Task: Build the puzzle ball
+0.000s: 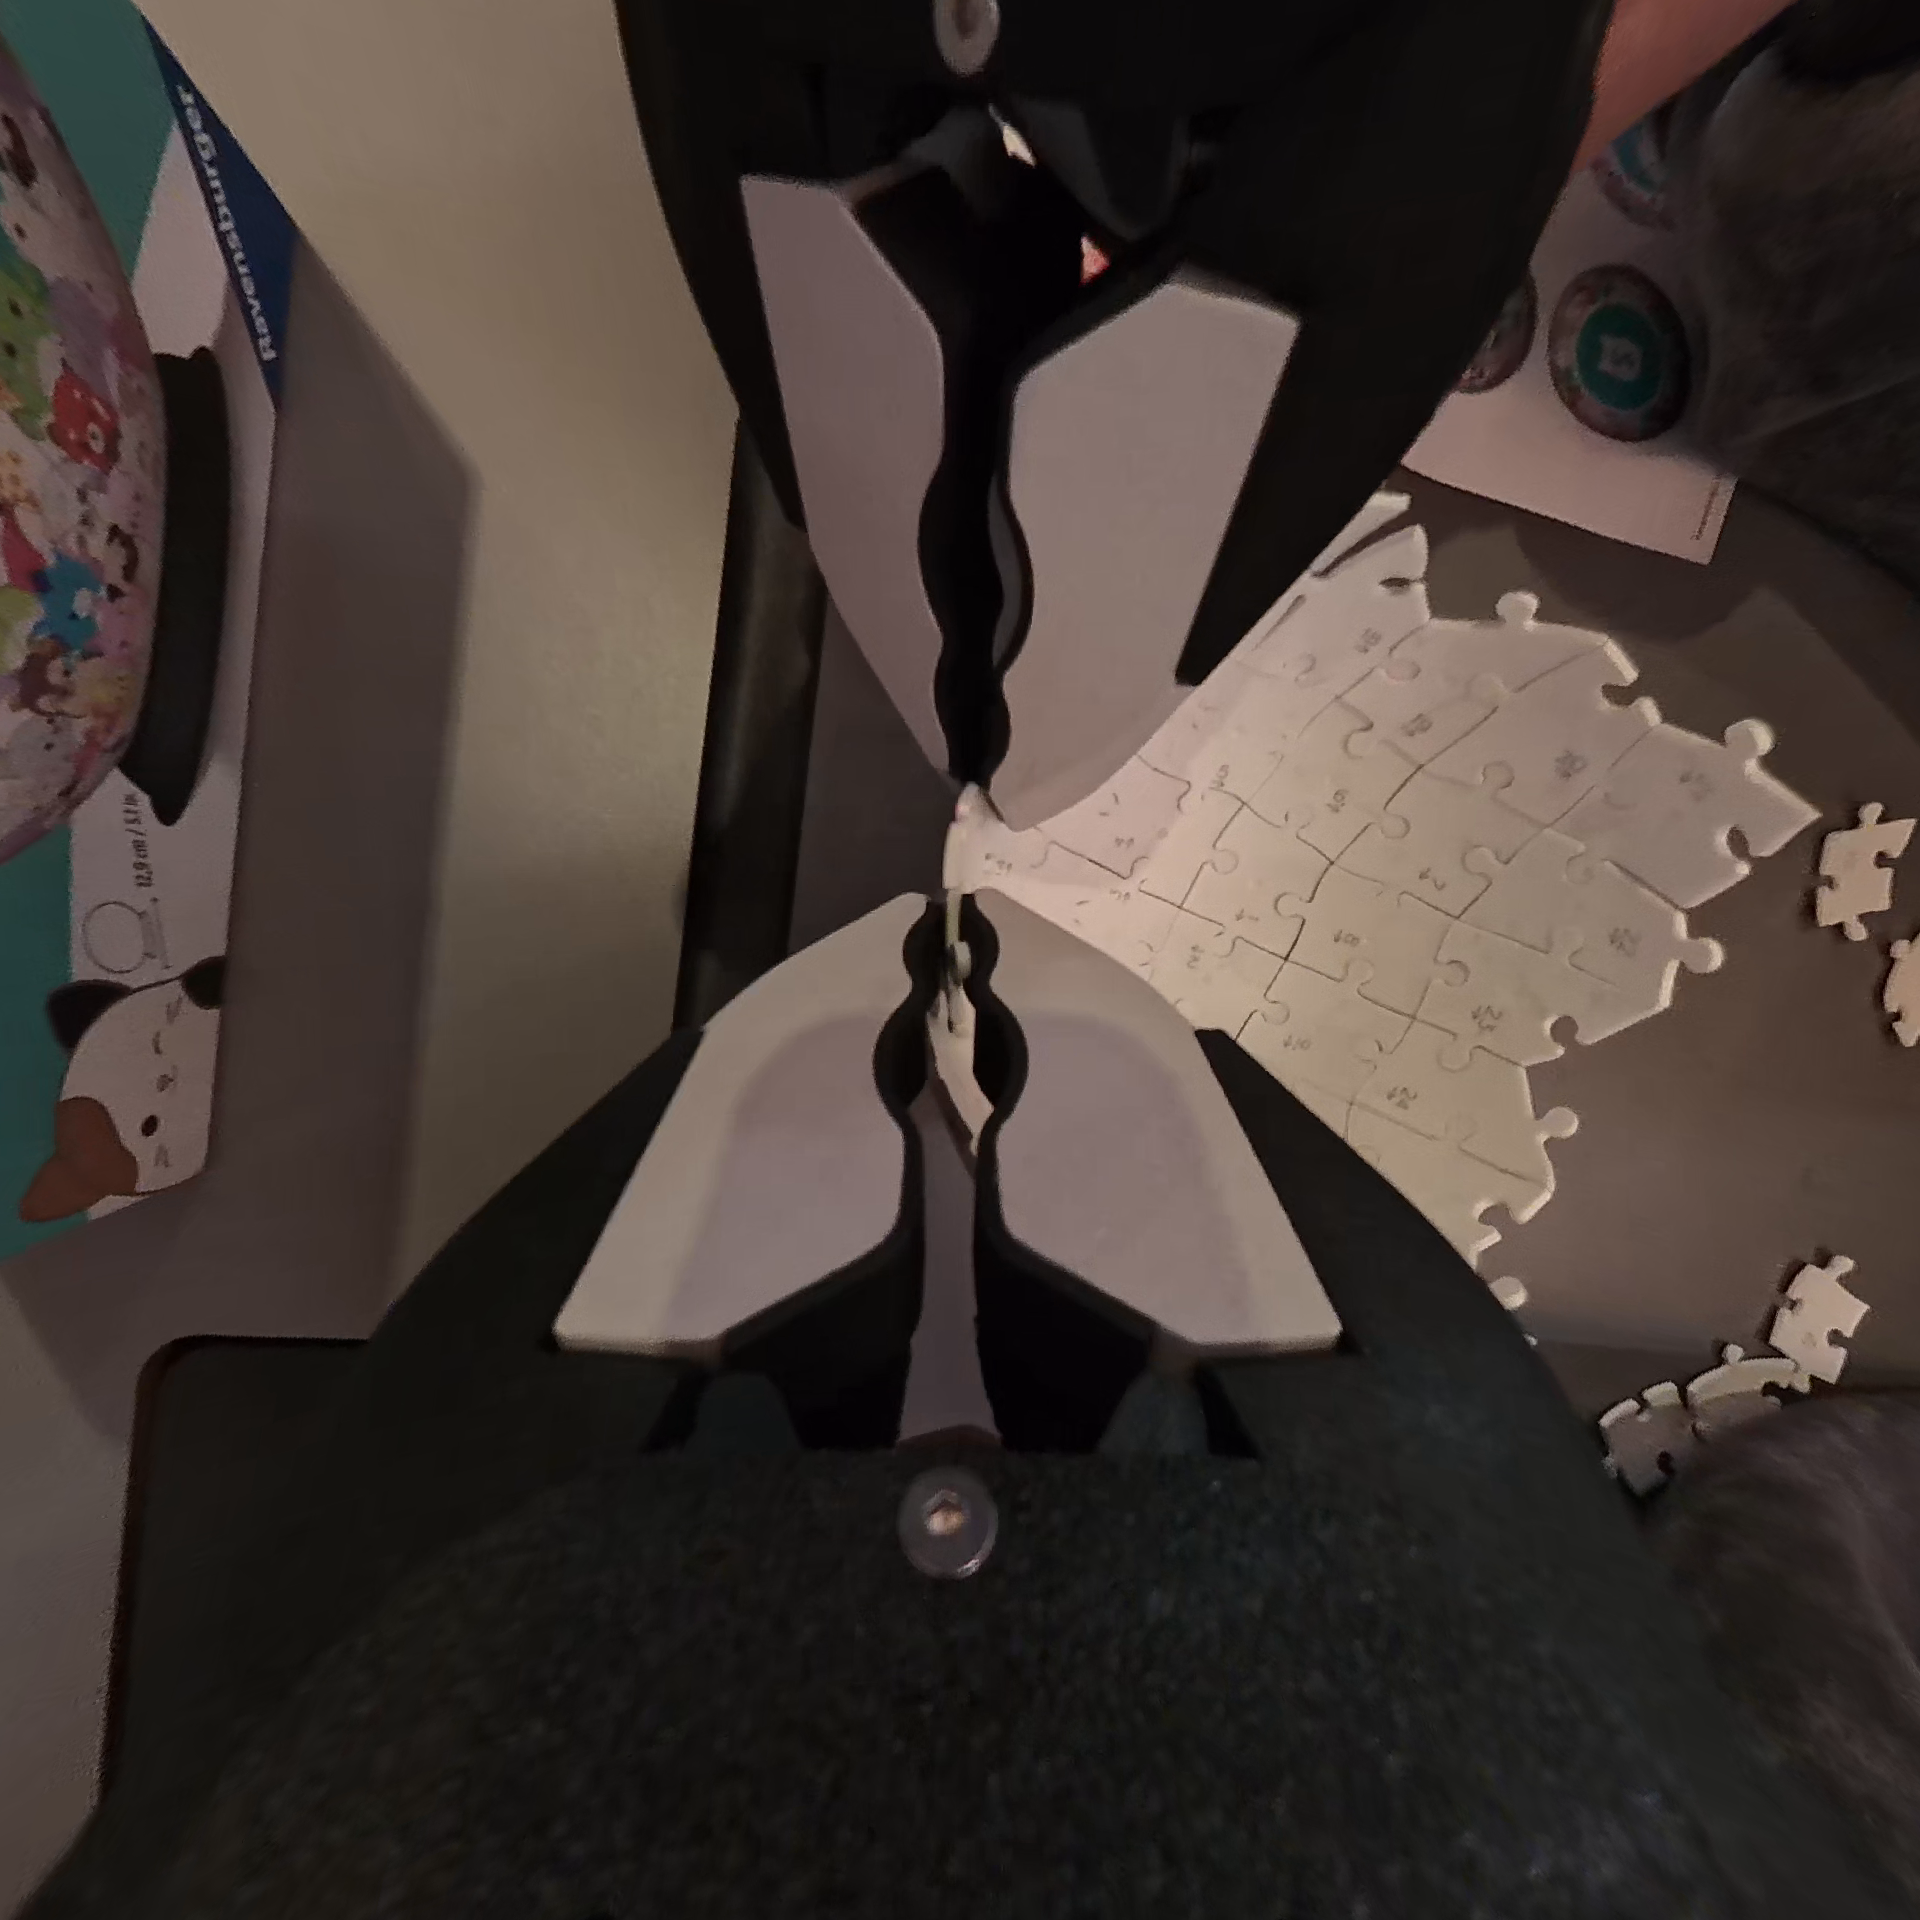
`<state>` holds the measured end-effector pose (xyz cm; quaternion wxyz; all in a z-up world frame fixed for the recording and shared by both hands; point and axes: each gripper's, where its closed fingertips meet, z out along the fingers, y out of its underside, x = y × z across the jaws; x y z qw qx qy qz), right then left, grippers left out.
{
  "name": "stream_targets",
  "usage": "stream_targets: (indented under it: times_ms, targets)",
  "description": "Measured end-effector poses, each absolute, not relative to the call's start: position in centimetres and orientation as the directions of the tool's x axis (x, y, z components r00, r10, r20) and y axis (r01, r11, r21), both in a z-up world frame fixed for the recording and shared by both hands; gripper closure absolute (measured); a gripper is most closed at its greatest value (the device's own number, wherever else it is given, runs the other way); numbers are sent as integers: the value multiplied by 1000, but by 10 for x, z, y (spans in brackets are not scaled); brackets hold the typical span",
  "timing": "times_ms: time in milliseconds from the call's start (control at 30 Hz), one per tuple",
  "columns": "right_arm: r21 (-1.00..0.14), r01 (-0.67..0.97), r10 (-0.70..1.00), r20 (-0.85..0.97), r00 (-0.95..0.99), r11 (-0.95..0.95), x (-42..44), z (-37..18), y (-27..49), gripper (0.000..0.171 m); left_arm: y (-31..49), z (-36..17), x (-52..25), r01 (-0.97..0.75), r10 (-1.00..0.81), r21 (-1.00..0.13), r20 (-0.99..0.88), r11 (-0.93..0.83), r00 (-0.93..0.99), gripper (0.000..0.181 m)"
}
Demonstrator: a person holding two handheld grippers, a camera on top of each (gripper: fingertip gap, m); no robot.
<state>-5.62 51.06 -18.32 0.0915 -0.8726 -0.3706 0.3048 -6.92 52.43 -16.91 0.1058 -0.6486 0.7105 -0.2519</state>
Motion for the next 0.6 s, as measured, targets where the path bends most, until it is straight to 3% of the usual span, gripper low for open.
stream_targets:
  times_ms: [367,600]
  targets:
    - [-414,675,780,-461,423,-611,-52,-173,509,157,525,-165,-69,-852,-978,-518,126,79,-167,179]
    - [-435,663,784,-454,423,-610,-59,-175,516,164,525,-166,-70,-849,-977,-519,109,99,-181,179]
